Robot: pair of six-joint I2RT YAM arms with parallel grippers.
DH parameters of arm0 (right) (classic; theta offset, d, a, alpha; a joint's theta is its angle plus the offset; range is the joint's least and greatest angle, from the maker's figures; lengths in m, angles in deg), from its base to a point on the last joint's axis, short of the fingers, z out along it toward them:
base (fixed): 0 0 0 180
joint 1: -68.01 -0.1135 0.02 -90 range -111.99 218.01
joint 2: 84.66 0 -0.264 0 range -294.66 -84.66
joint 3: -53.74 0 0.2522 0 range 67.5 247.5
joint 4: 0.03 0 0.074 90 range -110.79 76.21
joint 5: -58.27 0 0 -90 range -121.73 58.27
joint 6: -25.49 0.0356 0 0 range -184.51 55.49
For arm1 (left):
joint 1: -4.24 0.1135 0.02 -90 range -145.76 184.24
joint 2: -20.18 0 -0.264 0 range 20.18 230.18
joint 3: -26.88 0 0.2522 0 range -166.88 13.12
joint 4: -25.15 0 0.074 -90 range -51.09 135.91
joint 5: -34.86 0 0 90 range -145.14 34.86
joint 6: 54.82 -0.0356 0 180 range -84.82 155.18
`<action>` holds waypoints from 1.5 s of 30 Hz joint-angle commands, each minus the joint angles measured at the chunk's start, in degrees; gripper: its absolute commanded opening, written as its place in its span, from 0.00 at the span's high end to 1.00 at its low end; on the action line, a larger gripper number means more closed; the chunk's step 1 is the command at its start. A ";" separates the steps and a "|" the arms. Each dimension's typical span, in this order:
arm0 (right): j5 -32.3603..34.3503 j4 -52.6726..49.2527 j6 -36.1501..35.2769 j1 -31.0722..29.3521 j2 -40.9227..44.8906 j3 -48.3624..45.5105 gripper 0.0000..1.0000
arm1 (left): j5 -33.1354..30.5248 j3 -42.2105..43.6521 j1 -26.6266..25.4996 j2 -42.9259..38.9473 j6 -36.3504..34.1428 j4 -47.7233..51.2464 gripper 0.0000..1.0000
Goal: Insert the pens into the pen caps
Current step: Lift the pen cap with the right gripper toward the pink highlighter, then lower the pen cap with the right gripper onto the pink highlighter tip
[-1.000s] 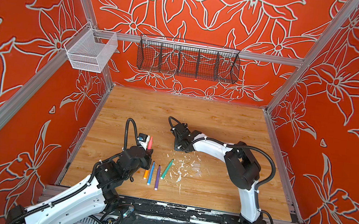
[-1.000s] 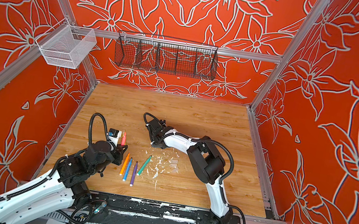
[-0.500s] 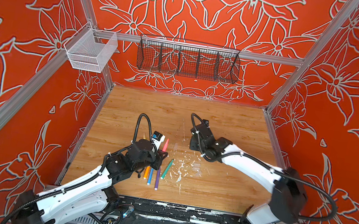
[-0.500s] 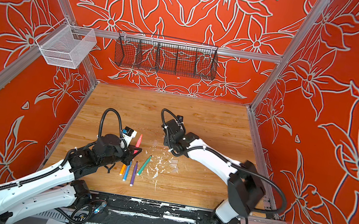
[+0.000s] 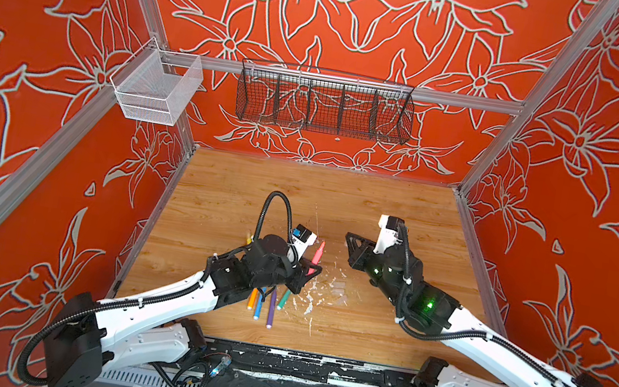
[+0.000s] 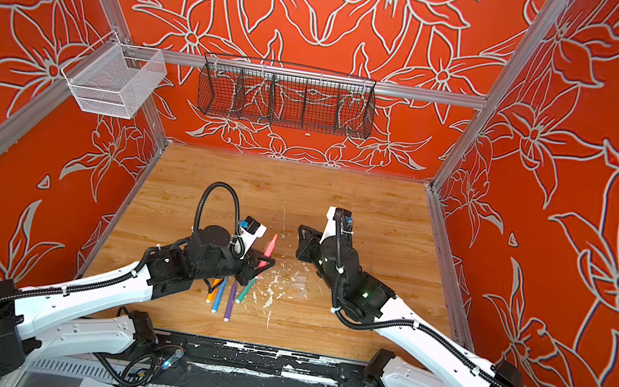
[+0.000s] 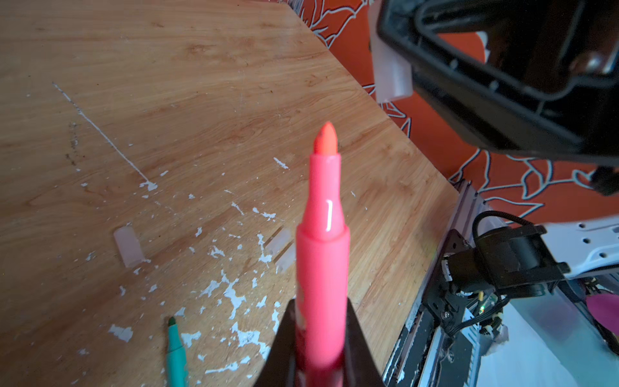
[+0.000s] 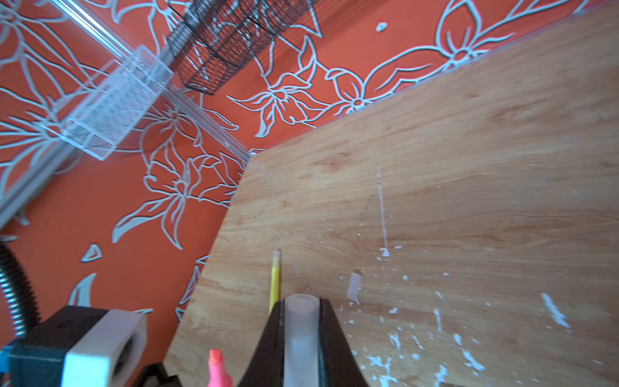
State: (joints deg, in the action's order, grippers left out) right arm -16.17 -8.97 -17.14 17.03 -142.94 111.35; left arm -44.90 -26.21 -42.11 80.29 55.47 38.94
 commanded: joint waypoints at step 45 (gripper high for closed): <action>-3.48 9.64 0.45 -2.89 -3.31 0.32 0.91 | -4.02 -6.09 -1.91 5.03 1.01 -3.32 1.00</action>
State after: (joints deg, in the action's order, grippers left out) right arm -17.59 1.28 -16.33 14.71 -147.23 111.07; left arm -47.02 -30.14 -43.79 86.13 57.98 35.55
